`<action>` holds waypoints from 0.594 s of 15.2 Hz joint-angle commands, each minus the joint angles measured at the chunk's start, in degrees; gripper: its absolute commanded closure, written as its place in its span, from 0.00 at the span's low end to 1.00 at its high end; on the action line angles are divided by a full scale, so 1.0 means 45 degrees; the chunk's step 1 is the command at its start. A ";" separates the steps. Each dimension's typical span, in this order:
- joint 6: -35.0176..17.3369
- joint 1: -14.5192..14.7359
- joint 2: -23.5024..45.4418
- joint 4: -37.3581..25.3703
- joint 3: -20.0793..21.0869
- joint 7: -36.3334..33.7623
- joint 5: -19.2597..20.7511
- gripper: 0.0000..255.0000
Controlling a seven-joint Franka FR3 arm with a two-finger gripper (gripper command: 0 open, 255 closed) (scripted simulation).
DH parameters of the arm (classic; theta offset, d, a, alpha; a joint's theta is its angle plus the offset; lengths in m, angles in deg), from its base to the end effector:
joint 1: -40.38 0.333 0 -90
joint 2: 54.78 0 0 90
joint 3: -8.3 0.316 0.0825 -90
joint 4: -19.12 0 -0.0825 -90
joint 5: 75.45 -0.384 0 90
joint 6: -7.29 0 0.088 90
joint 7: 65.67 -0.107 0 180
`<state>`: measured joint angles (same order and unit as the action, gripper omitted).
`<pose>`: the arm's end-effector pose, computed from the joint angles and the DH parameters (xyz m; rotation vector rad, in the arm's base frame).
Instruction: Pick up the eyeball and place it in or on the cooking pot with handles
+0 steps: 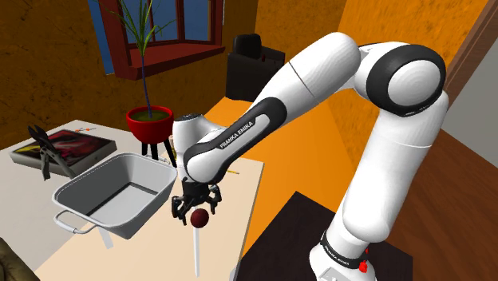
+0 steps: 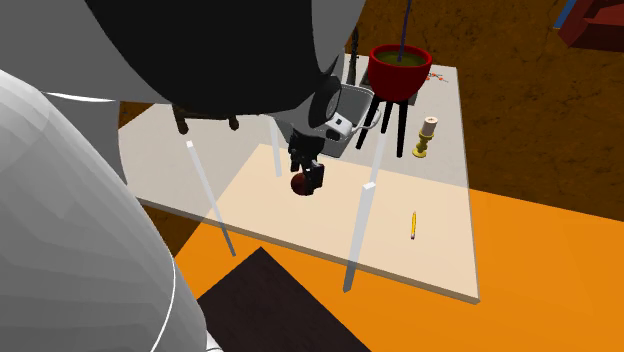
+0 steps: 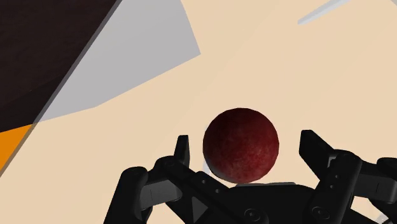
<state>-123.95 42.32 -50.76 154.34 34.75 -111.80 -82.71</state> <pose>0.4296 0.2364 0.2911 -3.0521 0.6163 0.2800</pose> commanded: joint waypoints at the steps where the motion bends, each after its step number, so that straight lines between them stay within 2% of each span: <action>1: -0.0171 0.0017 0.0104 0.0066 0.0005 -0.0035 0.0040 0.00; 8: -0.0168 0.0017 0.0104 0.0064 0.0004 -0.0035 0.0040 0.00; 9: -0.0168 0.0017 0.0104 0.0064 0.0004 -0.0035 0.0040 1.00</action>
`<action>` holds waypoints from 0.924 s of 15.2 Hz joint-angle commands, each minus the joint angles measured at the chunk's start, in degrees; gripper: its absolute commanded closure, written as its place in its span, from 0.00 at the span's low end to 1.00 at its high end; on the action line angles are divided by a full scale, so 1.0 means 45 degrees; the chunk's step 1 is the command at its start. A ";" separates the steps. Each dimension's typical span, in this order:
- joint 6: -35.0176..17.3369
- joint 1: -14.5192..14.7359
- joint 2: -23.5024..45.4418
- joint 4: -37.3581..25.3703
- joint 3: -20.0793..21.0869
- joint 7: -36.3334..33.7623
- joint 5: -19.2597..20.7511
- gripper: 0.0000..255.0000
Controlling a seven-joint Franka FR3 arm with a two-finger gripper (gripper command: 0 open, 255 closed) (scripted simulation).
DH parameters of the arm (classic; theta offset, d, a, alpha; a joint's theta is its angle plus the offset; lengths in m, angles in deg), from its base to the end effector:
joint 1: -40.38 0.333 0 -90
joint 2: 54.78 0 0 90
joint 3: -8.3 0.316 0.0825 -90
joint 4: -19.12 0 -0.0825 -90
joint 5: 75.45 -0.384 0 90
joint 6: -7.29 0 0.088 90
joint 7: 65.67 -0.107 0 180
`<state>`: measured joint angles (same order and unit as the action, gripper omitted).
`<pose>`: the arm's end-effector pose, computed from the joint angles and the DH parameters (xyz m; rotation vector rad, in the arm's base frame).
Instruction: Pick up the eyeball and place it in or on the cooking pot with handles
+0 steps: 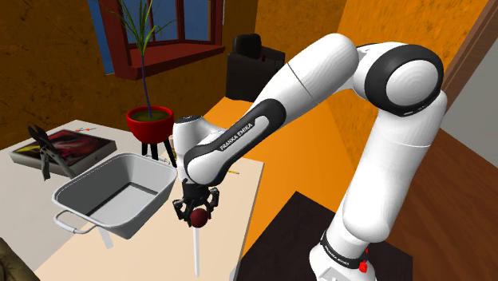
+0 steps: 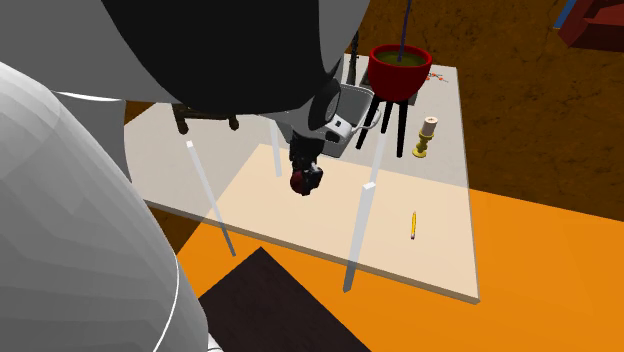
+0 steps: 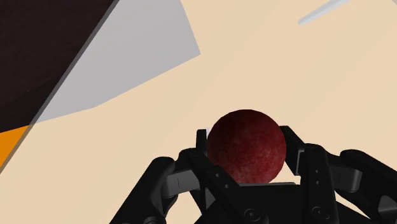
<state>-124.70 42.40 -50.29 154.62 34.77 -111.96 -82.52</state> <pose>0.4288 0.2368 0.2865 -3.0520 0.6160 0.2793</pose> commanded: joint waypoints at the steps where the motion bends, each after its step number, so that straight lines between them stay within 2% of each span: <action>1: -0.0001 0.0001 0.0001 0.0000 0.0001 0.0000 0.0000 1.00; 9: -0.0004 0.0001 0.0002 0.0001 0.0001 0.0000 0.0000 1.00; 14: 0.0885 -0.0044 -0.0698 -0.0237 0.0019 0.0156 -0.0301 1.00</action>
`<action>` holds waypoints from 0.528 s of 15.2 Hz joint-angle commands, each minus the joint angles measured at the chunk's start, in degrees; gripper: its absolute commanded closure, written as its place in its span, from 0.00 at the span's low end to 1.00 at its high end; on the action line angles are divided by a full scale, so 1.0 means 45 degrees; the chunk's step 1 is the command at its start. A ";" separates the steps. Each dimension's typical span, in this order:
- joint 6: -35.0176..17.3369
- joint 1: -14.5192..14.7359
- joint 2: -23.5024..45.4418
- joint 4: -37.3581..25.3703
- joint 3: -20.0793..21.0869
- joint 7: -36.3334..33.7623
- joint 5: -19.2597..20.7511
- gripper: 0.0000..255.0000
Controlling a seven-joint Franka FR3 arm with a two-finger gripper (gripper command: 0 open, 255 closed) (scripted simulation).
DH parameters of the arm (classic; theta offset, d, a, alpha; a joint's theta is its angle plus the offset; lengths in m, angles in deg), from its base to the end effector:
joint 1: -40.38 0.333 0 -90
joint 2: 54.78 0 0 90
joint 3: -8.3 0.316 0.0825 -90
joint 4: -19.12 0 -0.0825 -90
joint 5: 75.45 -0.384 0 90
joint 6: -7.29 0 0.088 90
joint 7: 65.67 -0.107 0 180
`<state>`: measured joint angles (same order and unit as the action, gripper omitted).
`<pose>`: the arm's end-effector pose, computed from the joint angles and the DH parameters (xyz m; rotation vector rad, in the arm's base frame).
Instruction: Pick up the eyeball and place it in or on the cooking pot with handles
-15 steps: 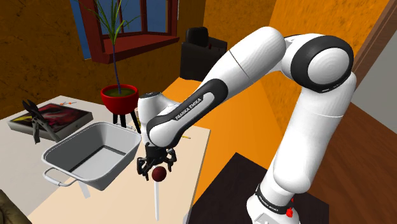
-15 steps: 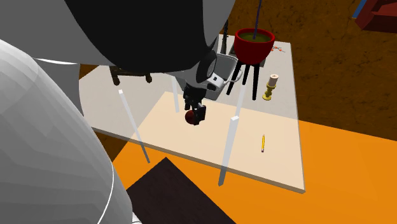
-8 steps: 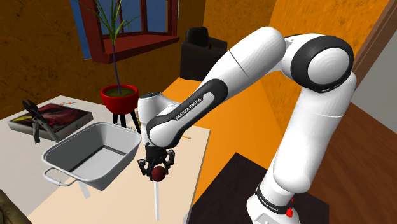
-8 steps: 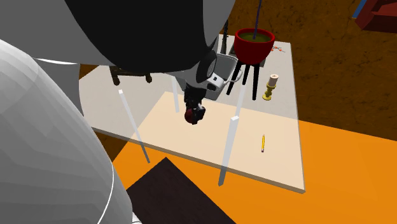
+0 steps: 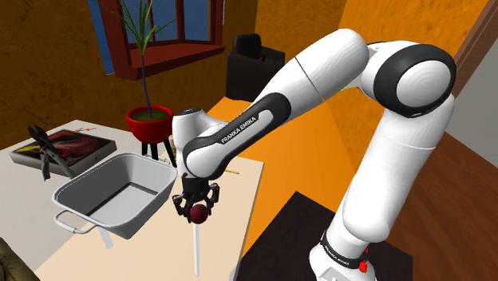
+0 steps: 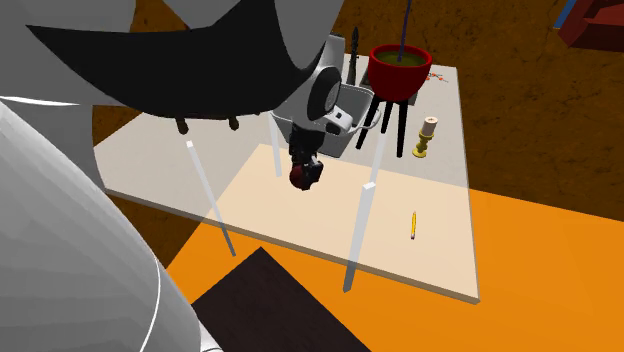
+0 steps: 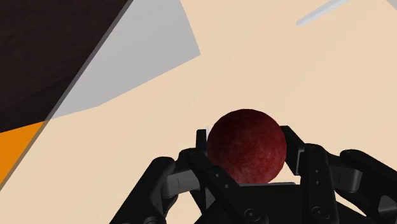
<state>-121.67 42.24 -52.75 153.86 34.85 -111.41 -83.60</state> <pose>0.4287 0.2367 0.3067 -3.0518 0.6164 0.2789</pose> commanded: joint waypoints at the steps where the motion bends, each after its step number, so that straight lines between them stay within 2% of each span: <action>1: 0.0390 -0.0016 -0.0282 -0.0124 -0.0001 0.0059 -0.0114 1.00; 8: 0.1643 -0.0048 -0.1119 -0.0593 -0.0051 0.0197 -0.0408 1.00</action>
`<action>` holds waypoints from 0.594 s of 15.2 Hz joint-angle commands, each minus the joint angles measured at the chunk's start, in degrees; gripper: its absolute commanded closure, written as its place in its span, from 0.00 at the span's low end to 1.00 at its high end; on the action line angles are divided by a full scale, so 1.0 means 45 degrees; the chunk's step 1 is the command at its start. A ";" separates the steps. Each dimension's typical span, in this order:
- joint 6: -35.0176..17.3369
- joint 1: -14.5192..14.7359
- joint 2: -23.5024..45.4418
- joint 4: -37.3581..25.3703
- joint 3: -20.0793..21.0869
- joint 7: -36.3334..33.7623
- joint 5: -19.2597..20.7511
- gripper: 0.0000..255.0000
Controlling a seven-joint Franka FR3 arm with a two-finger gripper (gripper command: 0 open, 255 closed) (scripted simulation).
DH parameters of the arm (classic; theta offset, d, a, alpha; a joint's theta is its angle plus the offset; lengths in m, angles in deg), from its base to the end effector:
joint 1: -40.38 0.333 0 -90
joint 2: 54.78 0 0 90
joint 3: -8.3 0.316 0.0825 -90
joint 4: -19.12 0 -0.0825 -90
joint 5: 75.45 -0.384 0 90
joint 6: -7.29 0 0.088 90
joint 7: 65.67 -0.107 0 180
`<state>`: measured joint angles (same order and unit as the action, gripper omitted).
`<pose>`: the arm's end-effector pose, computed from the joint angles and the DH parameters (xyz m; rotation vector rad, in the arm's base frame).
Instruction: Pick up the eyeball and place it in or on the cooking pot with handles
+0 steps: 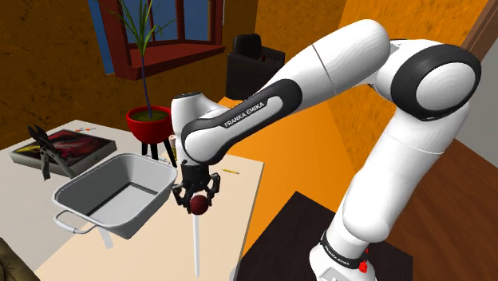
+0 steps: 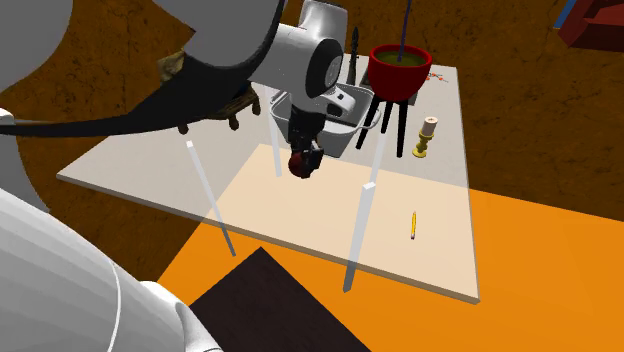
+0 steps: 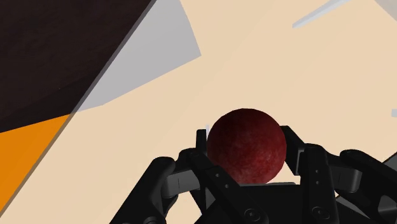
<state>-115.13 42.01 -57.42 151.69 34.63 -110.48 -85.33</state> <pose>0.4284 0.2359 0.3497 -3.0518 0.6160 0.2787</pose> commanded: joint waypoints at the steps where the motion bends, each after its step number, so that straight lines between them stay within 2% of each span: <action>1: 0.0368 -0.0002 -0.0190 -0.0187 -0.0013 0.0005 -0.0055 1.00; 9: 0.1791 -0.0030 -0.0936 -0.0906 -0.0122 0.0071 -0.0249 1.00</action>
<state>-107.84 41.87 -61.18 147.94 34.12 -110.18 -86.32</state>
